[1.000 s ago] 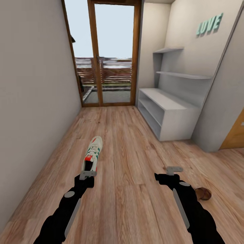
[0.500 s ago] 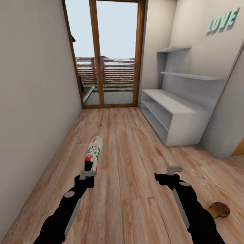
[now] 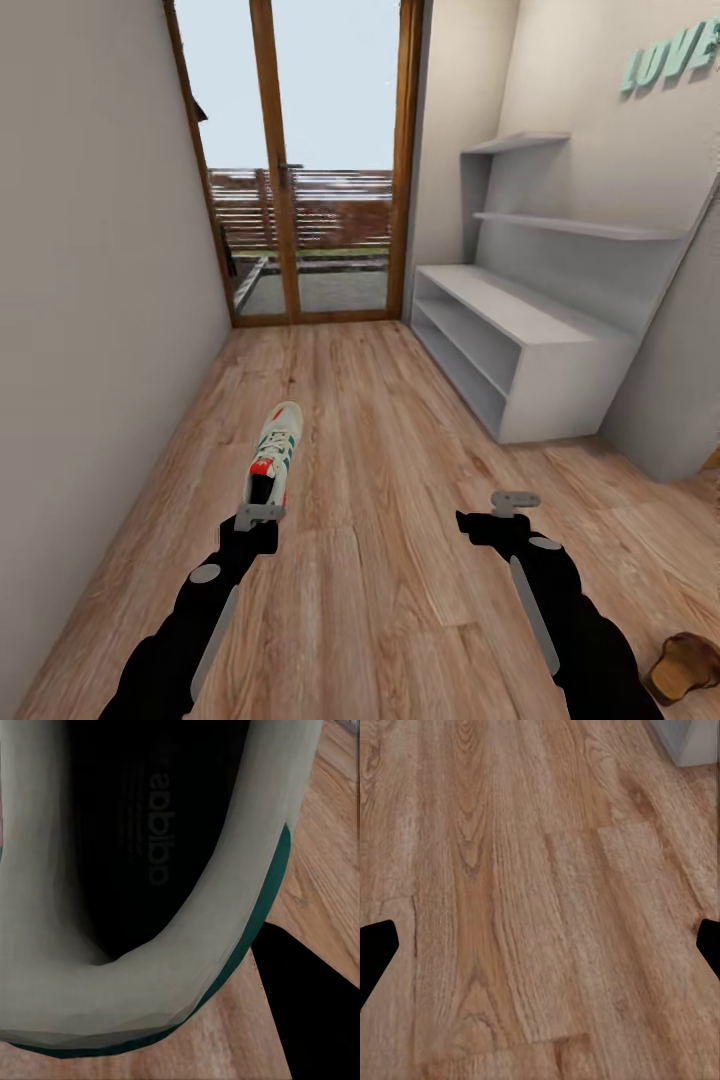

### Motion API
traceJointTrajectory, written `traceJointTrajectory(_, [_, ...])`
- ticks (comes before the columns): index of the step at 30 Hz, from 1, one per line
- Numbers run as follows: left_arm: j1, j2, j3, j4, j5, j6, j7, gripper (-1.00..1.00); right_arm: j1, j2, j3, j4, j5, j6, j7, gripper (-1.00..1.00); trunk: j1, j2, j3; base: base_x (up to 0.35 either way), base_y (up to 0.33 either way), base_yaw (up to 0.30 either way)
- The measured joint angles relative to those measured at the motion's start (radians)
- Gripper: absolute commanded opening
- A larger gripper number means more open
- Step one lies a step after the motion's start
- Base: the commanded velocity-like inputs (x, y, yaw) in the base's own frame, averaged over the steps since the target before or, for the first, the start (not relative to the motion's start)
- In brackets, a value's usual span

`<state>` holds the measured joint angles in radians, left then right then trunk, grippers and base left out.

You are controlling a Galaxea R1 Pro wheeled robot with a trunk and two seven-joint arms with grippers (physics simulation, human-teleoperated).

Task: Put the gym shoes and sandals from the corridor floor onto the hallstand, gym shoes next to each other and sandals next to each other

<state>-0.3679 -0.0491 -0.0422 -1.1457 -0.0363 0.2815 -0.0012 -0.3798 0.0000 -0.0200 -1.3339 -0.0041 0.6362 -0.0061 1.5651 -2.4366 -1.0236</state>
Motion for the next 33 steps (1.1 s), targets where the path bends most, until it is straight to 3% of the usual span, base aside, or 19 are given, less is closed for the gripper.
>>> traceJointTrajectory(20, [0.000, 0.000, 0.000, 0.000, 0.000, 0.000, 0.000, -1.00, 0.000, 0.000, 0.000, 0.001, 0.000, 0.000, -0.001, 1.00, 0.000, 0.000, 0.000, 0.302, 0.174, -0.273])
traceJointTrajectory(33, [0.000, 0.000, 0.000, 0.000, 0.000, 0.000, 0.000, -1.00, 0.000, 0.000, 0.000, 0.000, 0.000, 0.001, -0.001, 1.00, 0.000, 0.000, 0.000, 0.164, 0.070, -0.298])
